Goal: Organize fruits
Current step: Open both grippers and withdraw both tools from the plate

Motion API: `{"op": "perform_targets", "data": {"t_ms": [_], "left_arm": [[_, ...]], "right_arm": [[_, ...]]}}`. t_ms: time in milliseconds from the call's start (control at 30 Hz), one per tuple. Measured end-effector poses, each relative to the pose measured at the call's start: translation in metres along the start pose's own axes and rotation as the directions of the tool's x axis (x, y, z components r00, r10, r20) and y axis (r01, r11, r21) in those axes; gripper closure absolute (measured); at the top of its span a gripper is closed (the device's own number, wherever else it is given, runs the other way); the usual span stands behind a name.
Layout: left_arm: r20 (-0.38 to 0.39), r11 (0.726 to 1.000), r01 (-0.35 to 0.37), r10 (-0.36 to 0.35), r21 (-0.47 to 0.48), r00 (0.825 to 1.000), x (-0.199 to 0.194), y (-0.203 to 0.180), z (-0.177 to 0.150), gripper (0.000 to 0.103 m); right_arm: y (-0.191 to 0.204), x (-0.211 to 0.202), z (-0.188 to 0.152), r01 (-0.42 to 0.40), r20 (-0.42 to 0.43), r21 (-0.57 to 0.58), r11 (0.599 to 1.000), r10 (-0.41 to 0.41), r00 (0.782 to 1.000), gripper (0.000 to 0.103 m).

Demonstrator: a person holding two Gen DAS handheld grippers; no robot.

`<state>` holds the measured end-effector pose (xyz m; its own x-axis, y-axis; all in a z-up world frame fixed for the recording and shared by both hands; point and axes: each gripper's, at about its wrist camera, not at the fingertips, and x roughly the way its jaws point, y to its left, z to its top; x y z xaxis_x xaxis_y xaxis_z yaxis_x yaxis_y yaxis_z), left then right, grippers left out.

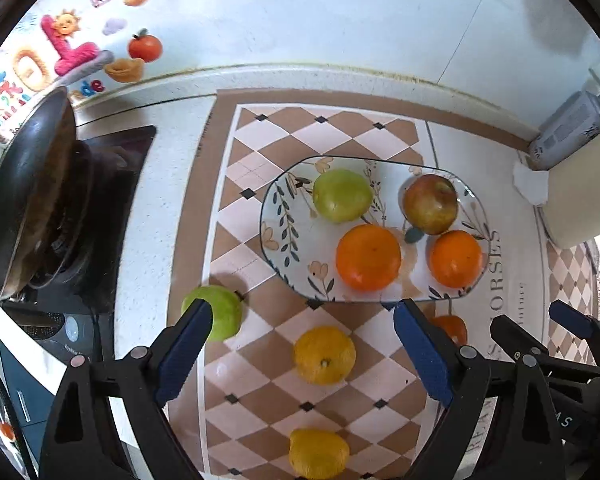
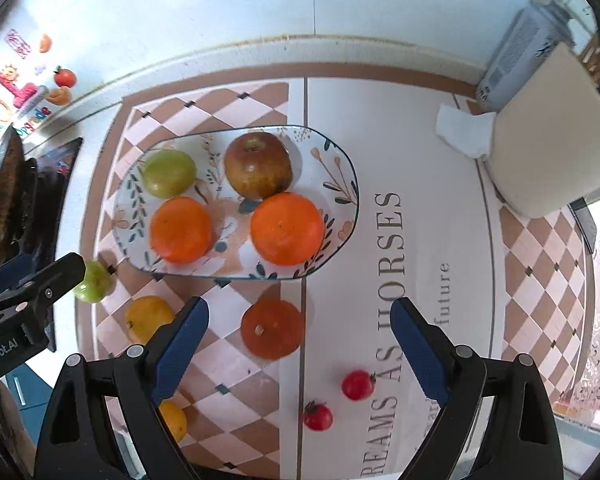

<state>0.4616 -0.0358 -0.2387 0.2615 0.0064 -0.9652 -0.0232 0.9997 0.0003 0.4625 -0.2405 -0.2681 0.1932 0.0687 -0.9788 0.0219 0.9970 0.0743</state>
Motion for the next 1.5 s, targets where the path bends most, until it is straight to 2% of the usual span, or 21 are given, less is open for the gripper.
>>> {"op": "perform_targets", "data": {"t_ms": [367, 667, 833, 1233, 1467, 1500], "left_arm": [[0.101, 1.0, 0.023, -0.025, 0.02, 0.995, -0.065, -0.002, -0.039, 0.01], [0.165, 0.998, 0.04, -0.047, 0.049, 0.985, -0.116, -0.007, -0.06, 0.01], [0.199, 0.998, 0.043, -0.053, 0.055, 0.979, -0.136, -0.008, -0.07, 0.01], [0.205, 0.998, 0.049, -0.055, 0.035, 0.977, -0.14, -0.012, -0.075, 0.01], [0.185, 0.999, 0.044, -0.046, 0.015, 0.982, -0.128, -0.007, -0.066, 0.01], [0.177, 0.999, 0.038, -0.039, 0.009, 0.983, -0.124, -0.005, -0.063, 0.006]], "right_arm": [[0.006, -0.074, -0.043, -0.028, 0.103, 0.004, 1.0, 0.027, 0.994, 0.009], [0.008, -0.143, -0.072, -0.047, 0.202, -0.015, 0.999, 0.049, 0.978, 0.009], [0.008, -0.166, -0.082, -0.07, 0.229, -0.018, 0.997, 0.072, 0.971, 0.009], [0.001, -0.169, -0.089, -0.099, 0.225, 0.0, 0.995, 0.097, 0.97, 0.009], [-0.002, -0.154, -0.081, -0.165, 0.206, 0.017, 0.986, 0.158, 0.966, 0.009], [-0.003, -0.15, -0.078, -0.179, 0.202, 0.021, 0.984, 0.171, 0.964, 0.009]]}}
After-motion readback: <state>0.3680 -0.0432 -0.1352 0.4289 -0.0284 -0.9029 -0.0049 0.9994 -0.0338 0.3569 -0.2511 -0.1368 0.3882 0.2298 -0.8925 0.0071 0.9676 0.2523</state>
